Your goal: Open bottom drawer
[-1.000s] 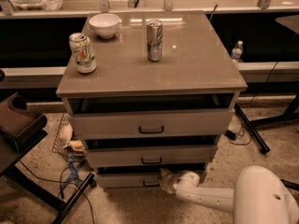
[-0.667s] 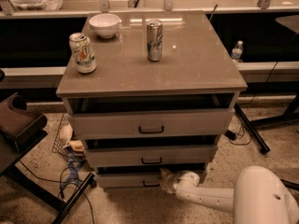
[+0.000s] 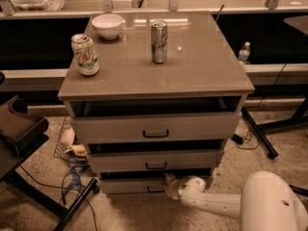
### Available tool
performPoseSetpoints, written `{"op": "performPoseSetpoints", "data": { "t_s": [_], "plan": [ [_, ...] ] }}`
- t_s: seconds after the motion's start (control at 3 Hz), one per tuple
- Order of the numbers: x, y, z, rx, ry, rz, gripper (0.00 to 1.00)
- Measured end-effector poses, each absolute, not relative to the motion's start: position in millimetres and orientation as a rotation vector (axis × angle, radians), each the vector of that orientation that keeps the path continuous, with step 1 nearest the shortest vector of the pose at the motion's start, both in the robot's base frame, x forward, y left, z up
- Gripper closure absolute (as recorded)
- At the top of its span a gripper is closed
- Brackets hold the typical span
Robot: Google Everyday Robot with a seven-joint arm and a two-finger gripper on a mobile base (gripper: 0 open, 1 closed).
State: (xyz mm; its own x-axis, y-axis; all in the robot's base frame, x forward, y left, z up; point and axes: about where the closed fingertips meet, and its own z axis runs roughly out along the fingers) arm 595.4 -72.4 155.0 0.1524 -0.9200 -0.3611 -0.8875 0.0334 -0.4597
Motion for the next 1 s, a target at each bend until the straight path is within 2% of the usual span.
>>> {"op": "performPoseSetpoints", "data": {
  "t_s": [0.67, 1.0],
  "plan": [
    [595.4, -72.4, 155.1, -1.839, 1.721, -0.070, 0.13],
    [595.4, -72.4, 158.5, -1.839, 1.721, -0.070, 0.00]
  ]
}}
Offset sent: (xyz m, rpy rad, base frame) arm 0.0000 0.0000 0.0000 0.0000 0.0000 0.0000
